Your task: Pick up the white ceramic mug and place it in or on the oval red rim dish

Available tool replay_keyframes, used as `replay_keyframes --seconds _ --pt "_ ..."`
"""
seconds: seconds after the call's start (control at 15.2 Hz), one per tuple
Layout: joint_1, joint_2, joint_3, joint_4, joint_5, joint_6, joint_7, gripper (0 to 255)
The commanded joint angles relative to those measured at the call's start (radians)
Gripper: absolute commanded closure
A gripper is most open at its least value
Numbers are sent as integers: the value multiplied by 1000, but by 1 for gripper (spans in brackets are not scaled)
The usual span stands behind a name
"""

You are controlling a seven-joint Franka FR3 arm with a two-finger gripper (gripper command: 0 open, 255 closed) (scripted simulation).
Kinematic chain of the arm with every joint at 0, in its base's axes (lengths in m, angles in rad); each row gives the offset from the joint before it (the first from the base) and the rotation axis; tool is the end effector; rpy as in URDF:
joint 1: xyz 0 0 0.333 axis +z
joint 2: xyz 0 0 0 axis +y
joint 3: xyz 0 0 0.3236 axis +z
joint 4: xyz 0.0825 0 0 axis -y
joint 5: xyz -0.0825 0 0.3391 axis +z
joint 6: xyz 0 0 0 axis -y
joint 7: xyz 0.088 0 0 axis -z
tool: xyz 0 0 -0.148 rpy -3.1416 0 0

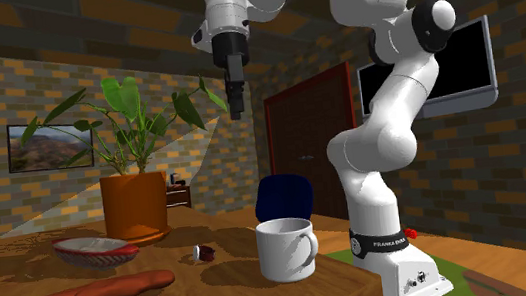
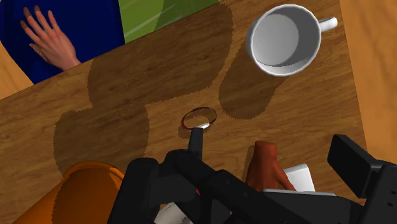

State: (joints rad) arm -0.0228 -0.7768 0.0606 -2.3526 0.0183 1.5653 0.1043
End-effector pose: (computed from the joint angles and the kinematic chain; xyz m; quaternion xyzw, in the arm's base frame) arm 0.2578 0.0173 0.5530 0.9990 -0.0420 -0.0049 0.0124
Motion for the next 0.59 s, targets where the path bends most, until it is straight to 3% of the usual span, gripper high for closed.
replay_keyframes --seconds 0.0,0.53 --pt "0 0 0 0 0 0 0 0" --pt "20 -106 -8 -315 39 188 -14 0"
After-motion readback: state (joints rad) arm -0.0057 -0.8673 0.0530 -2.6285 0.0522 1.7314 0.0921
